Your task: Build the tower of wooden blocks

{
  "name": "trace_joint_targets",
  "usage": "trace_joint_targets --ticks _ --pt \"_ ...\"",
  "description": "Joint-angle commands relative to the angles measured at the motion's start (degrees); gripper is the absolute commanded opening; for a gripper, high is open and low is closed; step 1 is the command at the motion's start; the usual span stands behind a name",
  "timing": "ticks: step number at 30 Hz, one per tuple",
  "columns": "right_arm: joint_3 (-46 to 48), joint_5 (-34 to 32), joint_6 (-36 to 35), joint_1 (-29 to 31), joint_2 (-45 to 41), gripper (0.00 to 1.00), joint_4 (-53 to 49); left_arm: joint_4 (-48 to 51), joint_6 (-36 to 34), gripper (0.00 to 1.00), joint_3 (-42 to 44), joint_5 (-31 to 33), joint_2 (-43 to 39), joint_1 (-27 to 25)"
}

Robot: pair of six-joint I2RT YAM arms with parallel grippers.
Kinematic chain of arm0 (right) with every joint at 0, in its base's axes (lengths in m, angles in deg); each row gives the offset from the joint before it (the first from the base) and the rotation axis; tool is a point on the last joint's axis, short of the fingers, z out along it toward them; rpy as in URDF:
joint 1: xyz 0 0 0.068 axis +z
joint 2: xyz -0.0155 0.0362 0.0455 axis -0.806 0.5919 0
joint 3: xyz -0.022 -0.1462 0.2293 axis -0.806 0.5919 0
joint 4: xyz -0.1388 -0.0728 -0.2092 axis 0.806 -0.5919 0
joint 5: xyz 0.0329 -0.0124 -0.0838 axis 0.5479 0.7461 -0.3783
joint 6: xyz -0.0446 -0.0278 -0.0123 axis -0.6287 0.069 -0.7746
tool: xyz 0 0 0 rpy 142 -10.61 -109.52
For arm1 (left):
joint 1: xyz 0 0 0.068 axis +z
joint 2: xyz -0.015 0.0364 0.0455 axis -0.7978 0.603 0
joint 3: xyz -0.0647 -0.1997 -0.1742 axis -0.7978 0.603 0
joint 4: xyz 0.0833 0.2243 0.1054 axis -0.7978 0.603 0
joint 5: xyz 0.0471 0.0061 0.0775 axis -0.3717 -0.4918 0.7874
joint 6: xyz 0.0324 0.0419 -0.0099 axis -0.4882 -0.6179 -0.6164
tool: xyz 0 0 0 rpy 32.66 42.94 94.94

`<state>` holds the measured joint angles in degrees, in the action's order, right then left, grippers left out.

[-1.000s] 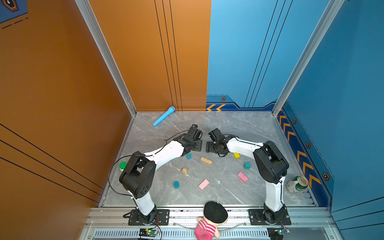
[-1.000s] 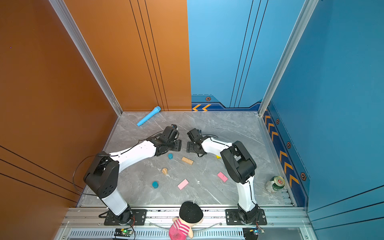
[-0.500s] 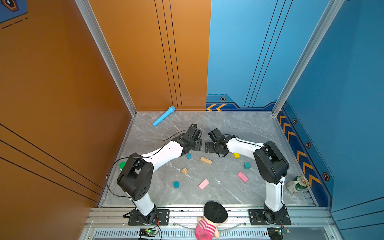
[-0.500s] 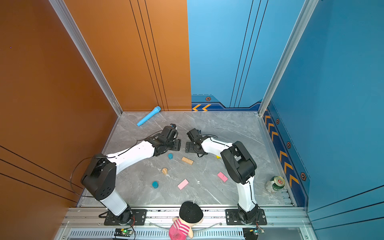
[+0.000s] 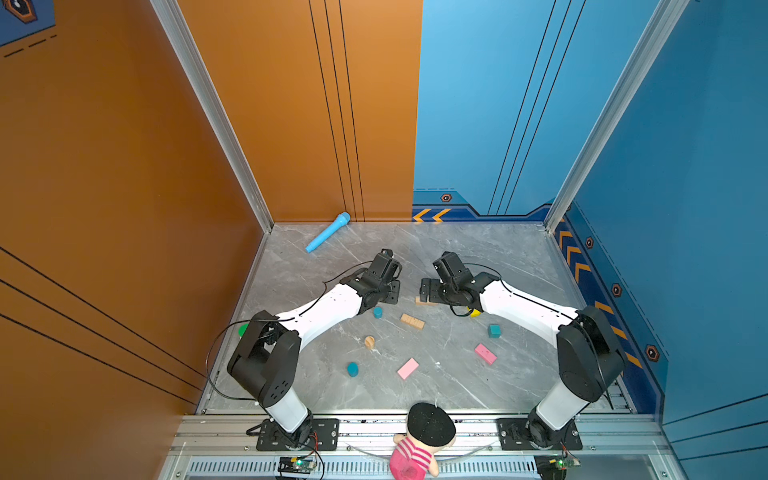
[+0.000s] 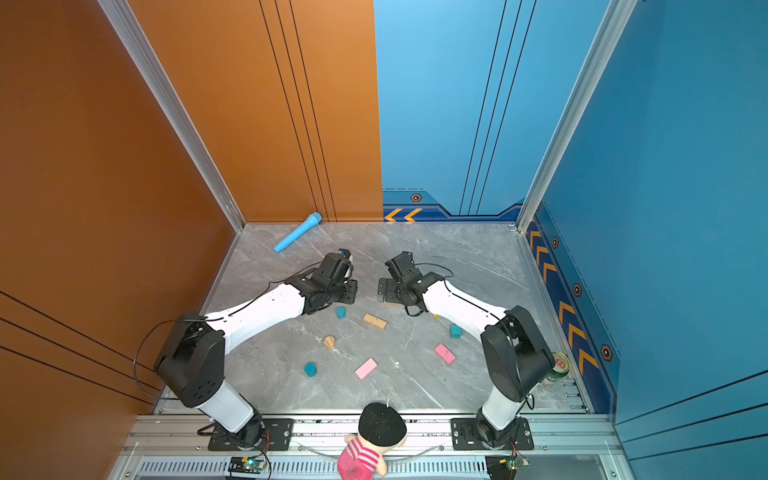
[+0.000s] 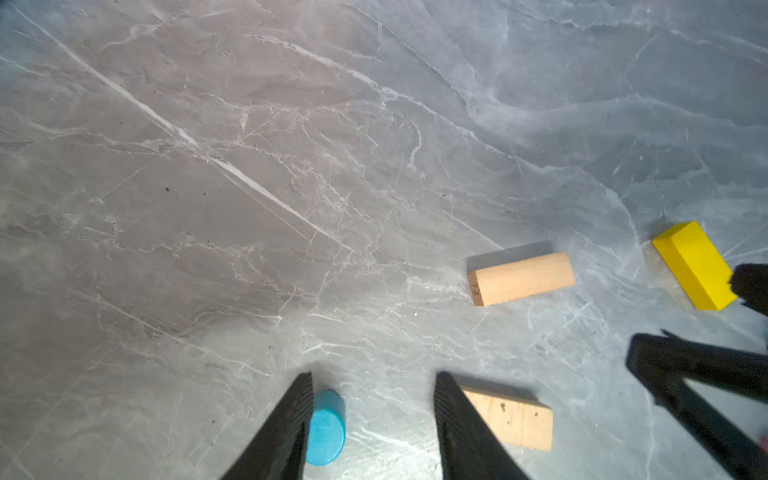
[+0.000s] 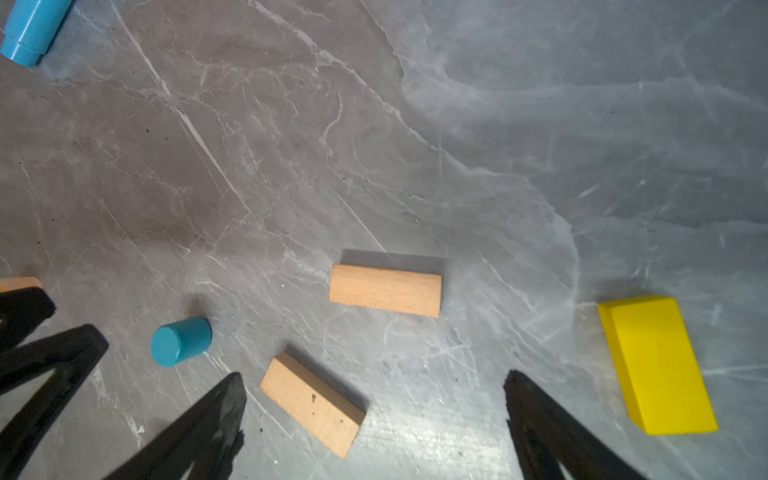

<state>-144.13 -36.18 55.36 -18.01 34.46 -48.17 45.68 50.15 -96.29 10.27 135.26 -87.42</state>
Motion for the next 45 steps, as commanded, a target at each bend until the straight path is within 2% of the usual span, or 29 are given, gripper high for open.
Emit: trace_joint_targets --ticks 1,3,6,8,29,41,42,45 --pt "3.6 1.3 0.4 0.6 -2.4 0.79 0.3 3.7 -1.0 0.28 -0.7 -2.7 1.3 0.3" --pt "4.9 1.9 0.7 0.9 -3.3 0.56 0.9 4.5 -1.3 0.15 -0.9 -4.4 1.9 0.4" --pt "6.7 2.4 1.5 1.5 -3.9 0.20 1.6 5.7 -1.5 0.02 -1.6 -6.8 3.3 0.3" --pt "7.7 3.0 2.0 1.9 -3.9 0.01 2.6 6.5 -1.8 0.00 -2.2 -7.9 4.3 0.2" --pt "13.5 8.0 6.5 4.0 0.7 0.00 10.2 13.0 -4.5 0.00 -9.7 -11.4 15.4 -1.9" --pt "13.5 9.2 7.7 4.0 4.1 0.00 11.7 13.4 -5.0 0.00 -11.1 -12.7 17.8 -2.0" --pt "13.5 9.3 7.8 5.8 4.2 0.00 11.8 13.5 -5.0 0.00 -11.2 -12.7 18.0 -2.0" --pt "13.4 9.5 8.0 6.2 4.7 0.00 12.0 14.2 -5.0 0.00 -11.5 -12.5 18.5 -2.0"
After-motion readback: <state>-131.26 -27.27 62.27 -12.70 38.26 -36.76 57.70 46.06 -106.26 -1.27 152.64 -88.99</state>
